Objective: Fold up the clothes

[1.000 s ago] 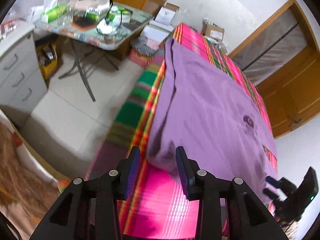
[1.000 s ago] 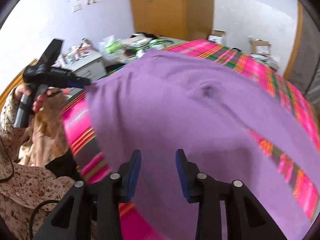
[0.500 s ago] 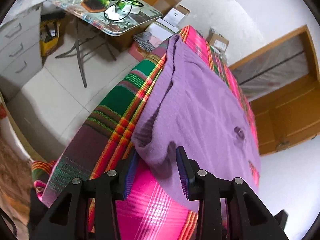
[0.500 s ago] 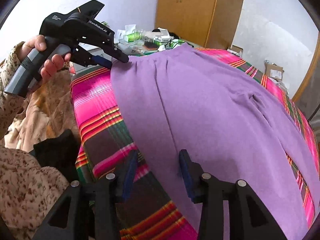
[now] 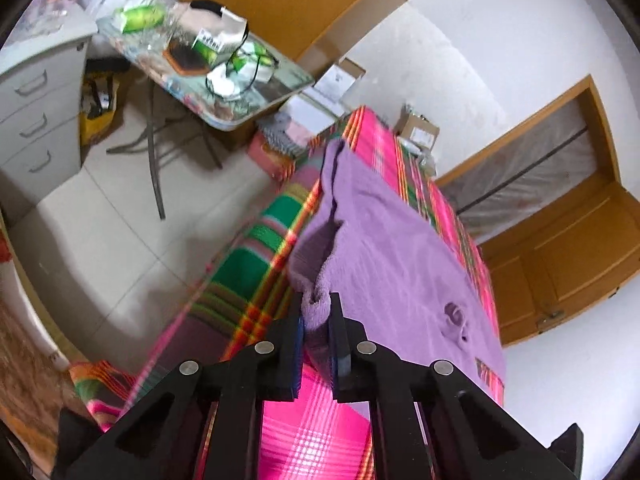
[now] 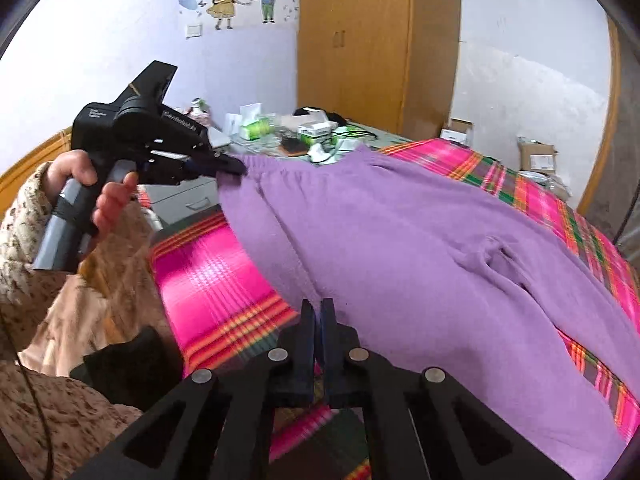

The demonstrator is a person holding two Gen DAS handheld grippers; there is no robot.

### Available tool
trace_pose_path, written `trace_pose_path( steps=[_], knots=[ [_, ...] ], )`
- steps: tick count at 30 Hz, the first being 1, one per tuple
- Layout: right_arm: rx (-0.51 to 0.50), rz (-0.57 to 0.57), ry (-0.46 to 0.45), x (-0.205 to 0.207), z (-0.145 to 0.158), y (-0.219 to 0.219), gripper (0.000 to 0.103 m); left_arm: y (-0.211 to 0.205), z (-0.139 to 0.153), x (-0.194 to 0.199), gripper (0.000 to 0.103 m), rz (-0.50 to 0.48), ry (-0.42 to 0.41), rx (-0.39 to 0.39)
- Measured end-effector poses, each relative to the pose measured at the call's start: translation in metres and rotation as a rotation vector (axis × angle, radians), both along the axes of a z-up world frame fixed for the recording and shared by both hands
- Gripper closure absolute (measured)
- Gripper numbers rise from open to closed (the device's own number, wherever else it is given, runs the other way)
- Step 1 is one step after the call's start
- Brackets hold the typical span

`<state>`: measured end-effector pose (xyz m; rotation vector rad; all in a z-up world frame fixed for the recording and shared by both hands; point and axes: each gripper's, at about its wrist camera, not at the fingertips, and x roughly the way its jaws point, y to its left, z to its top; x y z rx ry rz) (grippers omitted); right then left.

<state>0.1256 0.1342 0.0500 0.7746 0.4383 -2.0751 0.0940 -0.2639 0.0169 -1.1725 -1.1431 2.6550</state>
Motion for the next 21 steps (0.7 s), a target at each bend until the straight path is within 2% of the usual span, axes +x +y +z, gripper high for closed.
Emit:
trace_pose_path(
  steps=[3, 7, 12, 14, 17, 21],
  knots=[
    [-0.005, 0.002, -0.06, -0.003, -0.013, 0.003, 0.1, -0.001, -0.009, 0.001, 0.093, 0.001, -0.039, -0.023],
    [-0.005, 0.006, -0.124, -0.004, -0.027, 0.006, 0.1, 0.0, -0.03, 0.004, 0.093, 0.01, -0.103, -0.008],
    [-0.025, -0.008, -0.135, -0.006, -0.026, 0.01, 0.097, 0.004, -0.033, 0.006, 0.092, -0.002, -0.126, -0.041],
    [-0.049, -0.032, -0.112, -0.004, -0.018, 0.02, 0.088, 0.003, -0.031, 0.006, 0.089, 0.006, -0.13, -0.061],
    [-0.067, -0.12, -0.076, -0.006, -0.009, 0.046, 0.078, -0.003, -0.032, 0.008, 0.086, 0.034, -0.142, -0.049],
    [-0.088, -0.32, -0.06, -0.018, -0.003, 0.103, 0.077, -0.004, -0.027, 0.012, 0.086, 0.052, -0.135, -0.061]
  ],
)
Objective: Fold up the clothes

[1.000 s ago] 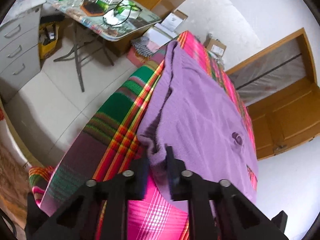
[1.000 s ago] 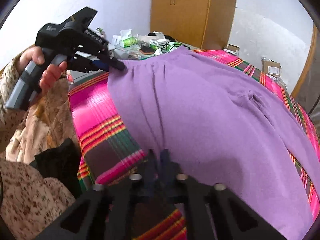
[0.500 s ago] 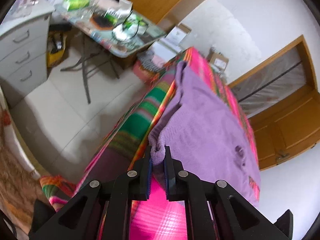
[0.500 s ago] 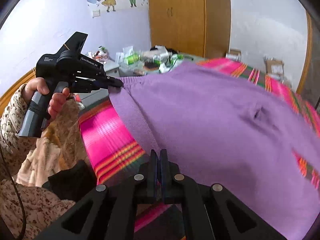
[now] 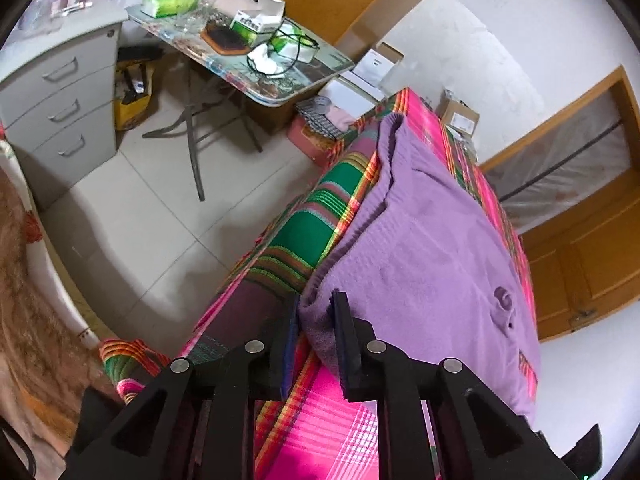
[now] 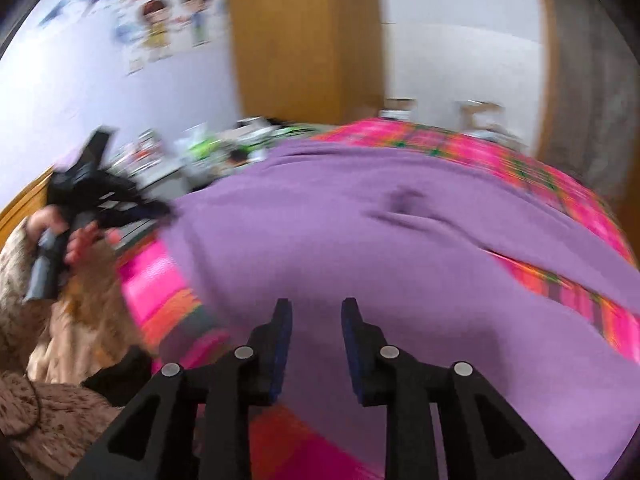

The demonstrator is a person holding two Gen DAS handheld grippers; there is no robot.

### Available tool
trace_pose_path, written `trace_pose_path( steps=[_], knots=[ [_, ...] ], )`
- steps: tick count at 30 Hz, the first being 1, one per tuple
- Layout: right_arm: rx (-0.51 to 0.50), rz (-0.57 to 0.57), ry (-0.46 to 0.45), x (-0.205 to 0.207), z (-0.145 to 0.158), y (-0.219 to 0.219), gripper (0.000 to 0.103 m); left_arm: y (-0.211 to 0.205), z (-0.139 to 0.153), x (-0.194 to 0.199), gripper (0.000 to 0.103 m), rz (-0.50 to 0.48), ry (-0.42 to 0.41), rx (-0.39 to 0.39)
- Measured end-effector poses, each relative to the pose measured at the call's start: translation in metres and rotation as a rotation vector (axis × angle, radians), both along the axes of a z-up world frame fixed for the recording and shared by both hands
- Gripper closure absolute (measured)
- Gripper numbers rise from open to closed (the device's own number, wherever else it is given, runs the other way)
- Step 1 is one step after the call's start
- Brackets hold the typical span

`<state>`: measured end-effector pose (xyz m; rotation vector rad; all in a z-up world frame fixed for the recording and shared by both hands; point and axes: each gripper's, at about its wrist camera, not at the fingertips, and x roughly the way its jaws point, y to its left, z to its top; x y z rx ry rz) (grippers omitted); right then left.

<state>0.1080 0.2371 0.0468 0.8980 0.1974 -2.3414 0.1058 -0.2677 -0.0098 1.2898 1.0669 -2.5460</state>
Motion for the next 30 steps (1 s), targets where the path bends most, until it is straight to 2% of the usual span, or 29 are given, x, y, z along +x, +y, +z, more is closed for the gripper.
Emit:
trace_pose_path(
  steps=[4, 8, 12, 14, 18, 20, 24, 28, 30],
  knots=[
    [-0.033, -0.209, -0.027, -0.008, -0.006, 0.052, 0.074, -0.002, 0.008, 0.008, 0.086, 0.027, 0.017, -0.026],
    [-0.059, -0.272, -0.092, -0.012, -0.02, 0.069, 0.074, -0.005, 0.016, 0.016, 0.089, 0.058, 0.036, -0.04],
    [-0.035, -0.172, -0.09, -0.004, -0.025, 0.039, 0.074, 0.007, 0.034, 0.015, 0.089, 0.045, 0.084, -0.082],
    [-0.018, -0.108, -0.077, 0.0, -0.026, 0.019, 0.074, 0.022, 0.04, 0.009, 0.087, -0.001, 0.1, -0.12],
    [-0.011, -0.004, -0.094, 0.009, -0.031, -0.009, 0.073, 0.048, 0.04, -0.007, 0.086, -0.101, 0.115, -0.119],
    [0.01, 0.044, -0.072, 0.014, -0.029, -0.017, 0.073, 0.06, 0.034, -0.014, 0.086, -0.146, 0.095, -0.144],
    [-0.004, 0.048, -0.075, 0.009, -0.027, -0.022, 0.073, 0.07, 0.018, -0.02, 0.086, -0.201, 0.045, -0.172],
    [0.009, 0.113, -0.087, 0.016, -0.031, -0.037, 0.073, 0.063, 0.007, -0.016, 0.086, -0.213, -0.012, -0.19],
    [0.014, 0.163, -0.092, 0.02, -0.031, -0.045, 0.073, 0.056, 0.004, -0.008, 0.086, -0.219, -0.007, -0.173]
  ],
)
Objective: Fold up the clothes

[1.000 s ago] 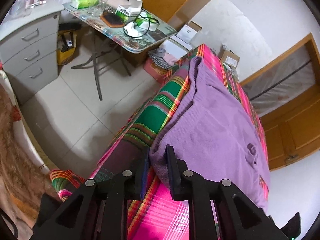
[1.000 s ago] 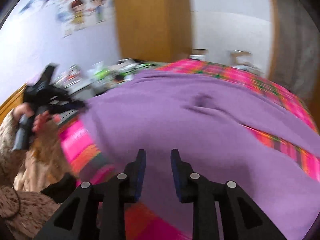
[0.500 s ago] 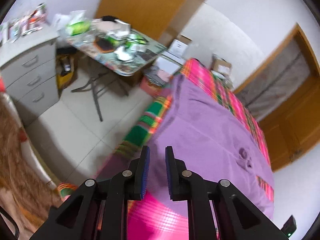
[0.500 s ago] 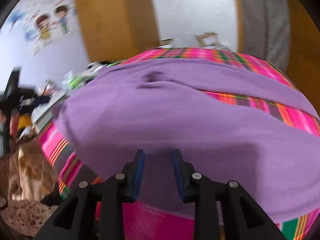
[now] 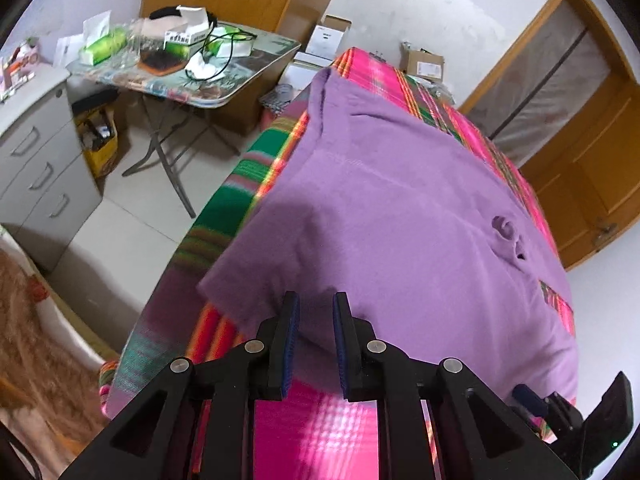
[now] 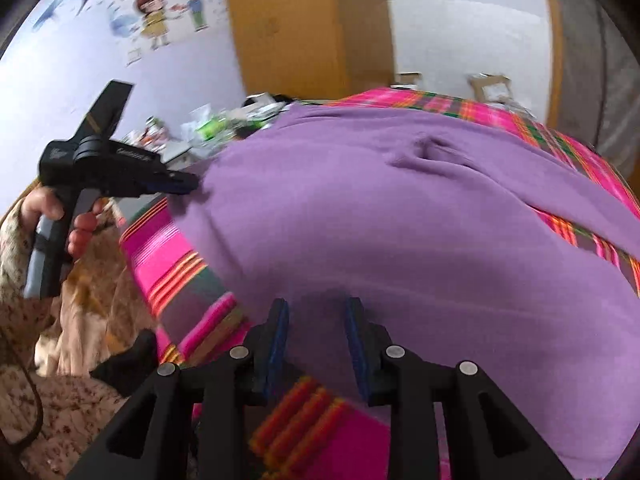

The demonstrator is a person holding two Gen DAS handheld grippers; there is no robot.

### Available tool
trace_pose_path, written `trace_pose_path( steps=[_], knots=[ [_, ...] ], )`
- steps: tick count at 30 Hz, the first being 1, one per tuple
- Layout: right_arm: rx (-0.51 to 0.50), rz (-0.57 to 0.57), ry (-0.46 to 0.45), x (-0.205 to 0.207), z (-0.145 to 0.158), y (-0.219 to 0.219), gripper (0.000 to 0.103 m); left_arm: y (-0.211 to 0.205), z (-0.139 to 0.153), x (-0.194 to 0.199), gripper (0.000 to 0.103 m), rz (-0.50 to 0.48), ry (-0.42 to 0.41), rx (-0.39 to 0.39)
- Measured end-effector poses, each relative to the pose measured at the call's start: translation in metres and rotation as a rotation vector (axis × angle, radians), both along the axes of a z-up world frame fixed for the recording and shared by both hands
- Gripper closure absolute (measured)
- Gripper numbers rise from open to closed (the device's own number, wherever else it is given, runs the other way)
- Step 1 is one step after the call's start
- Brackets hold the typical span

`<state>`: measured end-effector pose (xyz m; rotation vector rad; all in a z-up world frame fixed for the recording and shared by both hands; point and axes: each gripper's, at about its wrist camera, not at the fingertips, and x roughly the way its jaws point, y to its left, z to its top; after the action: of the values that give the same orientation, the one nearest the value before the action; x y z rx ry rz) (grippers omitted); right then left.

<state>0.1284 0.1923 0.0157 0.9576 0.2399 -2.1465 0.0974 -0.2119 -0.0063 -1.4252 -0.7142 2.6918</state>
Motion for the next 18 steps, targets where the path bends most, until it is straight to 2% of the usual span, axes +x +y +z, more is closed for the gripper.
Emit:
trace_pose_path(
  steps=[3, 5, 10, 13, 16, 18],
  knots=[
    [0.011, 0.031, 0.027, 0.001, 0.006, -0.006, 0.073, -0.004, 0.002, 0.003, 0.086, -0.006, -0.008, -0.019],
    [-0.027, 0.016, 0.032, -0.007, 0.013, -0.002, 0.073, -0.003, 0.004, 0.0, 0.086, -0.002, -0.01, -0.046],
    [0.002, -0.098, -0.026, -0.029, -0.001, 0.011, 0.073, -0.003, 0.011, -0.007, 0.086, -0.007, 0.02, -0.007],
    [-0.022, -0.072, -0.037, -0.022, -0.002, 0.013, 0.071, 0.004, 0.016, -0.01, 0.086, -0.026, 0.045, 0.001],
    [-0.015, -0.055, -0.004, -0.013, 0.005, 0.021, 0.071, 0.015, 0.018, -0.015, 0.086, -0.059, 0.057, 0.016],
    [-0.002, -0.128, 0.029, -0.016, 0.01, 0.04, 0.071, 0.023, 0.019, -0.018, 0.086, -0.087, 0.055, 0.014]
  ],
)
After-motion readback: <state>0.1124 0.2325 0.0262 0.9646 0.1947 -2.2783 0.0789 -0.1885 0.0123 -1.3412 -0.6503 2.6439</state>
